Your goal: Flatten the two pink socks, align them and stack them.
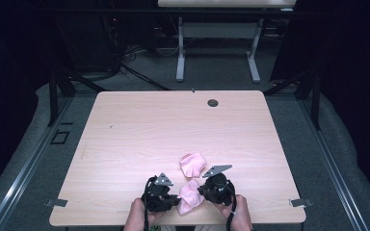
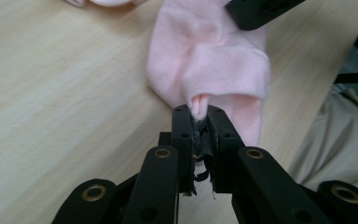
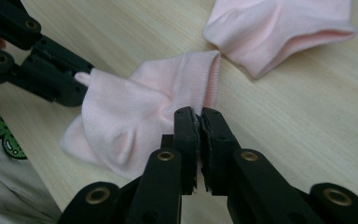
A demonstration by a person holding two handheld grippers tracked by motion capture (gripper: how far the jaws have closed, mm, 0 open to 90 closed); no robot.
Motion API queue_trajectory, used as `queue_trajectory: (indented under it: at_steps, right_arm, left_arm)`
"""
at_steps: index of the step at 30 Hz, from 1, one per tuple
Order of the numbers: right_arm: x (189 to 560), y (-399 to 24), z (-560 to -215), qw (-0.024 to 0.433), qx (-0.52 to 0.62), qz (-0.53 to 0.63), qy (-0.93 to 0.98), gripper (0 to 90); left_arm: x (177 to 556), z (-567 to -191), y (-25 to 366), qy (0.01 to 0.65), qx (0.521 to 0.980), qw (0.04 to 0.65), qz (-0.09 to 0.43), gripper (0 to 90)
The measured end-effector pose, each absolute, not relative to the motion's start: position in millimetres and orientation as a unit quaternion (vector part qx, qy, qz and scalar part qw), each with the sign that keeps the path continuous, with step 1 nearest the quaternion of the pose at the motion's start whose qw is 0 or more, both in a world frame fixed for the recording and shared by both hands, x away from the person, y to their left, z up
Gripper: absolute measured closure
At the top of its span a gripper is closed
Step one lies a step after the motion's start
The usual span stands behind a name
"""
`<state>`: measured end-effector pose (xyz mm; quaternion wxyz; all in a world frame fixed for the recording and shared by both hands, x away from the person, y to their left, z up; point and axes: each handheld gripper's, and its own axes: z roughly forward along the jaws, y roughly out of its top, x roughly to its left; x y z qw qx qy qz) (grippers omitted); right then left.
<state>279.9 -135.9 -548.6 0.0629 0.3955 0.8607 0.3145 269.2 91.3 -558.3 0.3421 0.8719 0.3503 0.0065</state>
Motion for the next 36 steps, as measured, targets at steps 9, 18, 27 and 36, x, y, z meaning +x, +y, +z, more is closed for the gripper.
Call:
queue_trajectory:
  at_steps: [9, 18, 27, 36]
  right_arm:
    - [274.7, -128.1, -524.8, 0.085, 0.386, 0.329, 0.858, 85.1]
    - [278.5, -146.0, -537.5, 0.087, 0.416, 0.306, 0.852, 84.8]
    - [279.6, -151.9, -549.8, 0.079, 0.431, 0.300, 0.848, 84.1]
    - [276.6, -157.5, -542.9, 0.072, 0.429, 0.320, 0.842, 84.6]
  left_arm:
    - [258.1, -512.2, 86.7, 0.287, 0.903, 0.278, 0.160, 82.5]
    - [265.2, -544.6, 81.8, 0.314, 0.905, 0.274, 0.084, 54.9]
    - [261.5, -555.2, 64.3, 0.325, 0.903, 0.272, 0.062, 46.6]
    - [263.2, -561.6, 56.7, 0.302, 0.911, 0.268, 0.086, 82.0]
